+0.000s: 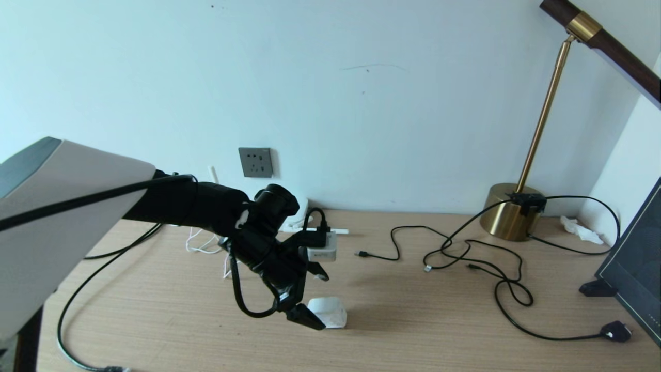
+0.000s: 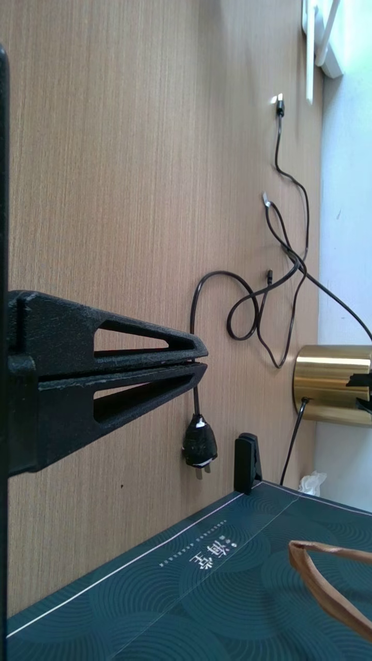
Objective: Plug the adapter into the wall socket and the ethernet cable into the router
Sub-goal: Pick up plug
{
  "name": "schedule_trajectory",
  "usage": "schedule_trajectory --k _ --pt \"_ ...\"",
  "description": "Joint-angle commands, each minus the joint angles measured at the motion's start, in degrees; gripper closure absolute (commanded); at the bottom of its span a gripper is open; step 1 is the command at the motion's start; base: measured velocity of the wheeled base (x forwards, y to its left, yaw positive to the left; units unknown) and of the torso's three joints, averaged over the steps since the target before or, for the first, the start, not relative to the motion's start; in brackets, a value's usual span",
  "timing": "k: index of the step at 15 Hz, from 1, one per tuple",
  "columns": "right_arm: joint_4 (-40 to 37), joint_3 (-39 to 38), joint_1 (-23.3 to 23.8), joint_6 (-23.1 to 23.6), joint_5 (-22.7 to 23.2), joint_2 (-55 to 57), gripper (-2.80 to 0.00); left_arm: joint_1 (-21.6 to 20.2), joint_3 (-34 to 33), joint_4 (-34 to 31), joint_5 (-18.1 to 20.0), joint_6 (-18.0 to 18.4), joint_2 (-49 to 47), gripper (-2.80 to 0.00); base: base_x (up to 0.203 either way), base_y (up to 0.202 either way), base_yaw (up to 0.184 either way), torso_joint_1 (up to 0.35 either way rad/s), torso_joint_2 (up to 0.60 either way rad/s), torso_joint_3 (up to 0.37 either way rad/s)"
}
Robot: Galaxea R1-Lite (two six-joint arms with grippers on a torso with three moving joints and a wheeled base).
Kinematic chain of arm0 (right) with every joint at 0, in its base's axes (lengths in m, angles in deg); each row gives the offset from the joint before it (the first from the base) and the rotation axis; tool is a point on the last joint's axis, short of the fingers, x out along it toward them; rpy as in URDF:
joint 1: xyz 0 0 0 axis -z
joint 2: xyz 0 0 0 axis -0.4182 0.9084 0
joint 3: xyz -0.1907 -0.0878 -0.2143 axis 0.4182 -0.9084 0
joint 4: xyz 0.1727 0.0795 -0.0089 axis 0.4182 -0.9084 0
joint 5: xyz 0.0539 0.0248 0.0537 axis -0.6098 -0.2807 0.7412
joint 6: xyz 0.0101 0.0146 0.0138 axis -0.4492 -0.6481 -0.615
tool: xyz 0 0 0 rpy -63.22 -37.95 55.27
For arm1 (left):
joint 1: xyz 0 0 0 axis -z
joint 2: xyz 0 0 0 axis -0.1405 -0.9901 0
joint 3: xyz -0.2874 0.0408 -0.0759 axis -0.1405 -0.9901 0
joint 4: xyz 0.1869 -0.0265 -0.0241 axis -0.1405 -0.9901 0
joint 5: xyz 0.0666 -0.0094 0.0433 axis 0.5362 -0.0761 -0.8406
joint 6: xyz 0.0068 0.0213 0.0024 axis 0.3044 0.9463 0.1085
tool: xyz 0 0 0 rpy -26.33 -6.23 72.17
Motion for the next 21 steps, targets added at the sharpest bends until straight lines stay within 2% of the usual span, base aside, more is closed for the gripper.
schedule_trajectory --k 1,4,8,15,18,21 --pt "0.04 -0.7 0.0 0.0 0.01 0.0 0.0 0.06 0.63 -0.2 -0.86 0.31 -1.34 -2.8 0.0 0.0 0.0 0.0 0.0 0.0" --pt "0.04 -0.7 0.0 0.0 0.01 0.0 0.0 0.14 2.1 -1.51 -1.37 0.31 -1.43 -2.8 0.0 0.0 0.0 0.0 0.0 0.0" --pt "0.04 -0.7 0.0 0.0 0.01 0.0 0.0 1.03 9.37 -9.52 -4.57 0.47 -1.42 -2.8 0.0 0.0 0.0 0.0 0.0 0.0" --pt "0.04 -0.7 0.0 0.0 0.01 0.0 0.0 5.29 13.75 -12.43 -10.78 0.37 -4.09 -2.8 0.0 0.0 0.0 0.0 0.0 0.0" --pt "0.04 -0.7 0.0 0.0 0.01 0.0 0.0 5.5 17.47 -14.63 -12.14 0.39 -5.78 -2.8 0.0 0.0 0.0 0.0 0.0 0.0" --pt "0.04 -0.7 0.0 0.0 0.01 0.0 0.0 5.61 17.73 -15.56 -12.44 0.39 -6.09 -2.8 0.0 0.0 0.0 0.0 0.0 0.0"
